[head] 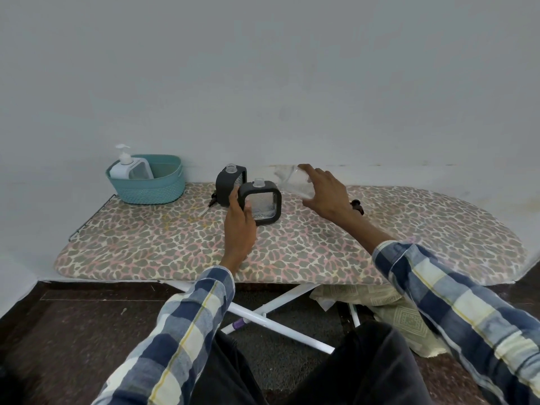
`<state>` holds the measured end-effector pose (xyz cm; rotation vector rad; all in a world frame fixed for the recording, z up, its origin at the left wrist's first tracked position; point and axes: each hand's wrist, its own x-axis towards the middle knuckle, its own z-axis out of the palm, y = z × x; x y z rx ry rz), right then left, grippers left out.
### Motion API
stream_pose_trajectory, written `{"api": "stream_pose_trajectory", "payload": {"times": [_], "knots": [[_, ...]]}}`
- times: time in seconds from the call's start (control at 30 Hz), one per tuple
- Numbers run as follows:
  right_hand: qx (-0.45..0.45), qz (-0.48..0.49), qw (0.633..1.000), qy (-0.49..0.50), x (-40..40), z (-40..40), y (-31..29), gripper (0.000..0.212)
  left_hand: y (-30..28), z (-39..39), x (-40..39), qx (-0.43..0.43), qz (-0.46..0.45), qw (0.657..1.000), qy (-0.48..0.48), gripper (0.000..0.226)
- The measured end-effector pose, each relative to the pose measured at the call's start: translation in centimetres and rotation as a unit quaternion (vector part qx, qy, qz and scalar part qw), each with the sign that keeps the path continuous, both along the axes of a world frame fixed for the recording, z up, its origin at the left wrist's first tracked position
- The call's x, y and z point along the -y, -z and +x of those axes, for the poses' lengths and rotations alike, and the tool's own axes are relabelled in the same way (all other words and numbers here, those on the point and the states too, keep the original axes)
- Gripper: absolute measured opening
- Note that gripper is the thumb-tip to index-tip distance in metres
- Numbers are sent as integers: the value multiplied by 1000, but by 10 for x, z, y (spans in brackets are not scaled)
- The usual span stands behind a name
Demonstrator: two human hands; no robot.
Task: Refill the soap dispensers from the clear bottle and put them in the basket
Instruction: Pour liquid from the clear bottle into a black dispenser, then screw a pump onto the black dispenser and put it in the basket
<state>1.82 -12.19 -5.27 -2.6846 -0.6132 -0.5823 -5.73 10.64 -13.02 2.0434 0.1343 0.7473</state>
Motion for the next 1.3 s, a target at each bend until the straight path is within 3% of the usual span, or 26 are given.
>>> {"api": "stream_pose_trajectory", "payload": {"times": [0.1, 0.2, 0.33, 0.57, 0.9, 1.0, 1.07, 1.13, 1.2, 1.3], "knots": [[-43, 172, 984, 6, -2, 4, 12, 89, -1, -1, 1, -9, -2, 1000, 5, 48], [-71, 320, 945, 16, -3, 8, 19, 88, -2, 0, 1, -6, -1, 1000, 12, 46], [-101, 417, 903, 28, -4, 12, 29, 95, -1, -1, 1, 1, 22, 1000, 22, 46], [-90, 450, 889, -3, -6, 6, 46, 93, -4, -3, 4, 1, 46, 998, 35, 42], [-157, 374, 911, -74, 19, 5, 47, 99, -6, -2, 7, -17, 66, 997, 23, 40], [-182, 352, 916, -62, 28, -3, 43, 79, -6, -2, 6, -20, 71, 997, 22, 41], [-169, 383, 908, -40, 38, -6, 45, 59, -5, -1, 6, -23, 70, 997, 23, 40], [-134, 430, 893, -15, 48, -9, 47, 55, -5, -1, 5, -23, 74, 997, 22, 41], [-89, 423, 900, 50, 61, -6, 50, 51, -3, 0, 5, -22, 76, 997, 22, 41], [-42, 355, 920, 159, 80, 2, 58, 26, -2, 0, 6, -27, 77, 996, 23, 41]]}}
